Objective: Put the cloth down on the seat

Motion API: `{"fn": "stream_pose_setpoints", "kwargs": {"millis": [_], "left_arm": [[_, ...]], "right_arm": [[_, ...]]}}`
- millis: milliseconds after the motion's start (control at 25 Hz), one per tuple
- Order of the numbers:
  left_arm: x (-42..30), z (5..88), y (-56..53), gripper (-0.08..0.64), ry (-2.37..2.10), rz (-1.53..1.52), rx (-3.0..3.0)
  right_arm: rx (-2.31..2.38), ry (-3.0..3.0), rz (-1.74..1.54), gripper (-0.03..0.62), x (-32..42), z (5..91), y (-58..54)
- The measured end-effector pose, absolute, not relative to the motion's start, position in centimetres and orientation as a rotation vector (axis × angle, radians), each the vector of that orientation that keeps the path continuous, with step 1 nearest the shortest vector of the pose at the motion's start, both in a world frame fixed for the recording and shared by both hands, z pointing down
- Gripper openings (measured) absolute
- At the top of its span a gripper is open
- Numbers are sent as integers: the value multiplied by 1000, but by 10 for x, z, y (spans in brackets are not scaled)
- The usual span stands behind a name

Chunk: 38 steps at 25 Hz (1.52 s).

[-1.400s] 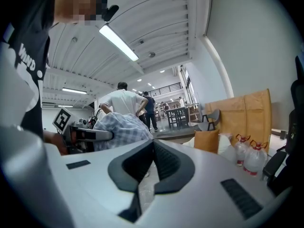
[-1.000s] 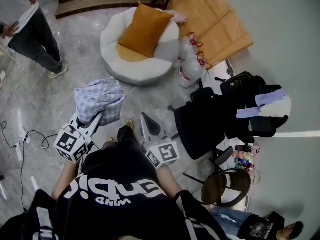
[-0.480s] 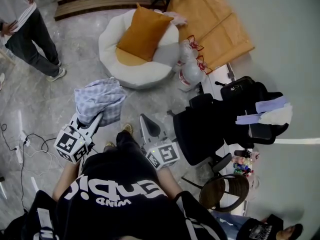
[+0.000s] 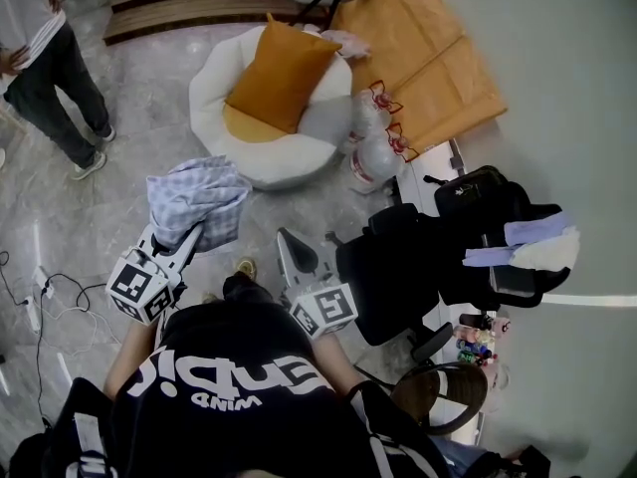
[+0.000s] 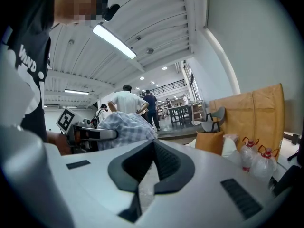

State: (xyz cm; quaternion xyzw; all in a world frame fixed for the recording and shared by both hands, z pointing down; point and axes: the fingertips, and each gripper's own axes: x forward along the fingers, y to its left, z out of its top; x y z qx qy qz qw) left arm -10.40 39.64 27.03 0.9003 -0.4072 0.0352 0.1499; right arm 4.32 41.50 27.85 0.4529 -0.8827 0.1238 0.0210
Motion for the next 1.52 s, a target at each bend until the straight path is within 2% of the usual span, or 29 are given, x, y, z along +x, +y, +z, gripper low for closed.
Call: {"fn": "stream_pose_setpoints", "kwargs": {"millis": [600, 1520], "left_arm": [[-67, 270, 323, 98, -1221, 109, 2584], [-62, 259, 246, 98, -1237, 48, 2581]], "right_arm": [[1358, -2771, 382, 18, 85, 281, 346], [1367, -2792, 370, 19, 96, 279, 278]]}}
